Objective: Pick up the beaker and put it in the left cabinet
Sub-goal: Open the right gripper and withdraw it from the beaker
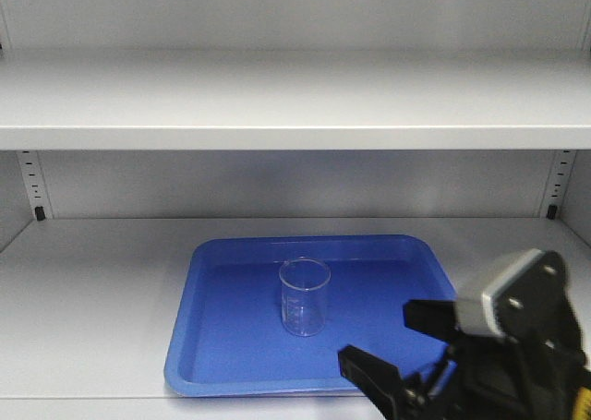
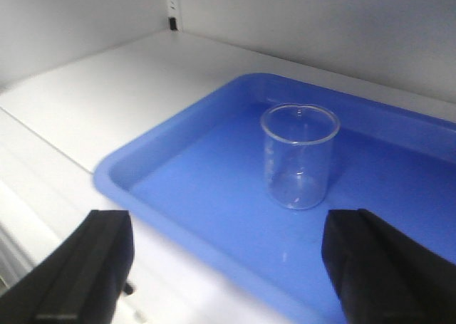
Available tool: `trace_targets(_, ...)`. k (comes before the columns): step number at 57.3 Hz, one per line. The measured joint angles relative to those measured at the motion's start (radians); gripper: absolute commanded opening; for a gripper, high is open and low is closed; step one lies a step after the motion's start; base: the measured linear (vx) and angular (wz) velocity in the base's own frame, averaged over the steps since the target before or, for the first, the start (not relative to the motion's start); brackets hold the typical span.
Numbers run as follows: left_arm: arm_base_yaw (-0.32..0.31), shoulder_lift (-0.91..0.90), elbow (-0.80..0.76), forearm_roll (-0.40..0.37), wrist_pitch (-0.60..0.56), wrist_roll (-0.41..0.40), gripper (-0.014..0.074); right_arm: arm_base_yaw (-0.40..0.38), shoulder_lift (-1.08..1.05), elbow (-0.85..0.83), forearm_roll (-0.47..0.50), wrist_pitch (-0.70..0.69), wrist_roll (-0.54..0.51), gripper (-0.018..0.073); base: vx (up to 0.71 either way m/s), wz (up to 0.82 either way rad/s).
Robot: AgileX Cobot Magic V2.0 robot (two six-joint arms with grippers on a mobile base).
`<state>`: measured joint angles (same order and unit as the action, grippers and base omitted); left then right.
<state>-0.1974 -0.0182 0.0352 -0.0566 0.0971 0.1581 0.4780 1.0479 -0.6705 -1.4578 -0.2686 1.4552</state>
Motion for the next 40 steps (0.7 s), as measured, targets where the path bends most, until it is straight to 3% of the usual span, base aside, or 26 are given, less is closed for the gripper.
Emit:
trace_targets(25,0.0,0.0,0.0,0.0,0.0,0.0,-0.0006,0.0,-0.17,0.118,-0.008,0.001,0.025,0.0591,0.0,0.0)
trace_targets(40,0.0,0.0,0.0,0.0,0.0,0.0,-0.0006,0.0,-0.19,0.125,-0.006,0.032,0.025,0.048,0.0,0.0)
